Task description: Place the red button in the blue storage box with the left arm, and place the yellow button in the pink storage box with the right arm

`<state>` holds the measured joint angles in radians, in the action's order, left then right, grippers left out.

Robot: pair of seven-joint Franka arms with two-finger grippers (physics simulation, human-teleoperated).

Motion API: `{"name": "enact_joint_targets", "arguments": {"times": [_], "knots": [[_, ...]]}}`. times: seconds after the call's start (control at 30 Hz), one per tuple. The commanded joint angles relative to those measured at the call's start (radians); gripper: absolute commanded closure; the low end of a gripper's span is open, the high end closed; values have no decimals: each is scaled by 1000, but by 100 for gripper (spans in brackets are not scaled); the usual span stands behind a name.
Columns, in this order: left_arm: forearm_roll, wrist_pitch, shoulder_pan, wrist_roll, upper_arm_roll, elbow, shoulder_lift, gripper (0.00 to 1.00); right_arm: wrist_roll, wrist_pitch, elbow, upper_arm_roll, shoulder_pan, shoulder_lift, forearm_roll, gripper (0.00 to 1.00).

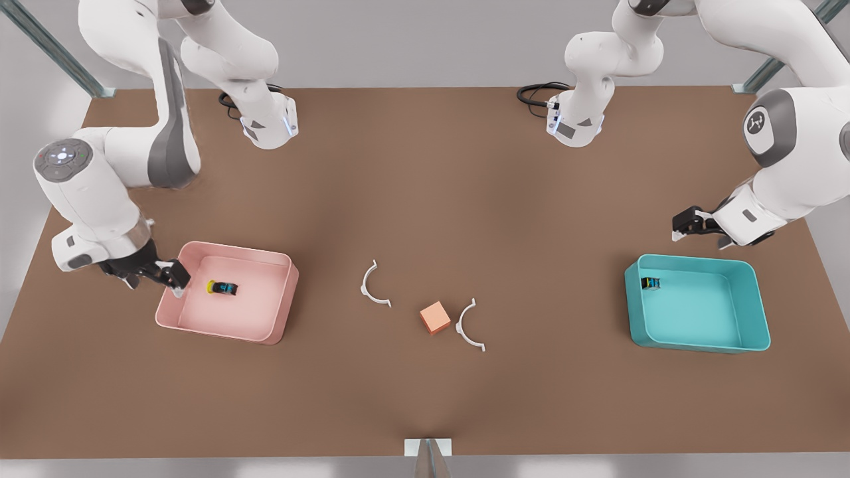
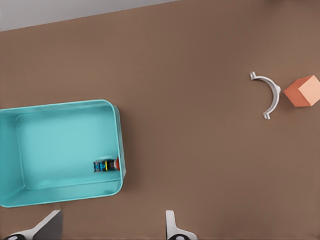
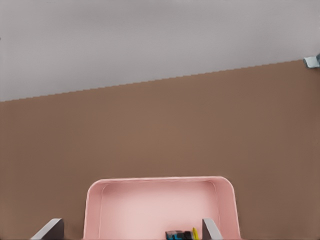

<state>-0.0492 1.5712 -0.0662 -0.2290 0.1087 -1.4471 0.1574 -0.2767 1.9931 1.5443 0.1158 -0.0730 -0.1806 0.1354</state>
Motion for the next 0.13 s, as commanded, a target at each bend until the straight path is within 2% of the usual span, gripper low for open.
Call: {"name": "enact_joint_targets", "arguments": {"times": [0.0, 0.1], "knots": [[2, -19, 0, 92, 0, 1, -1, 0, 175, -404, -101, -34, 22, -39, -79, 0], [0, -20, 2, 92, 2, 1, 1, 0, 182, -326, -49, -41, 44, -31, -79, 0]]}}
